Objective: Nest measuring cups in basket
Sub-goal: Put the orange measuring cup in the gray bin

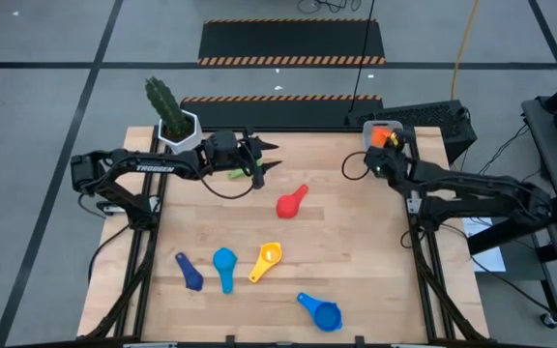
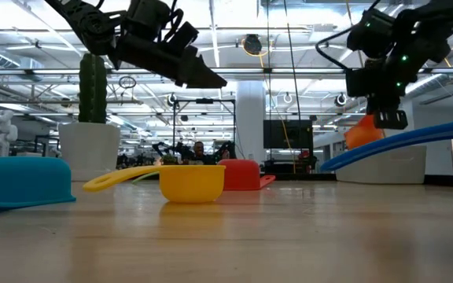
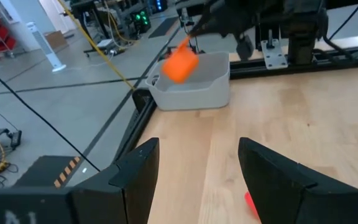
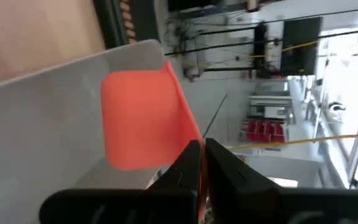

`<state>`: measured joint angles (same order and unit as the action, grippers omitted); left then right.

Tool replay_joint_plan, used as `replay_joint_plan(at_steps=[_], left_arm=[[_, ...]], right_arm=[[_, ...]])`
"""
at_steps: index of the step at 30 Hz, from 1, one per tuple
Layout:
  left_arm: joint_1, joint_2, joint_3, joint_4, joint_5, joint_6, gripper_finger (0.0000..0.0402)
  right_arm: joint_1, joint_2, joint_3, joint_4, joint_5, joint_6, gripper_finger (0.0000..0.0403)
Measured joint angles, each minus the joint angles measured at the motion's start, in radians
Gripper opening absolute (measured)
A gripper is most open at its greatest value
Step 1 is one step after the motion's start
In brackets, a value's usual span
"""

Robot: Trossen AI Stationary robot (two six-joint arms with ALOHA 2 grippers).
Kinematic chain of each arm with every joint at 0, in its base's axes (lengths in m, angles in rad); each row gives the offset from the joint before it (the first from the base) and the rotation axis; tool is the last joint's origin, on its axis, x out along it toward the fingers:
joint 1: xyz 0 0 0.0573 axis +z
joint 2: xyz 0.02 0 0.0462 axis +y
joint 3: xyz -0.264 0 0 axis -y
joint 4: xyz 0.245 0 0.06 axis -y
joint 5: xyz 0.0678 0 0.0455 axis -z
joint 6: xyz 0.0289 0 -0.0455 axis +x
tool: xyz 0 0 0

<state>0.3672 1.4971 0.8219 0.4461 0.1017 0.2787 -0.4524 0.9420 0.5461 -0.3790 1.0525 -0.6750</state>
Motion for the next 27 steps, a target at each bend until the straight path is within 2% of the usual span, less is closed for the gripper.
replay_joint_plan(at_steps=[13, 21, 24, 27], left_arm=[[0.001, 0.0, 0.0, 0.043, 0.0, 0.005, 0.0223], [0.001, 0.0, 0.0, 0.057, 0.0, 0.007, 0.0223], [0.001, 0.0, 0.0, 0.057, 0.0, 0.007, 0.0223], [0.001, 0.0, 0.0, 0.062, 0.0, 0.008, 0.0223]], right_arm=[[-0.138, 0.131, 0.0, 0.014, -0.063, -0.073, 0.0004], [-0.158, 0.198, 0.0, 0.069, -0.064, -0.078, 0.0005], [-0.155, 0.202, 0.0, 0.096, -0.052, -0.073, 0.0006], [-0.144, 0.201, 0.001, 0.156, 0.027, -0.081, 0.0006]])
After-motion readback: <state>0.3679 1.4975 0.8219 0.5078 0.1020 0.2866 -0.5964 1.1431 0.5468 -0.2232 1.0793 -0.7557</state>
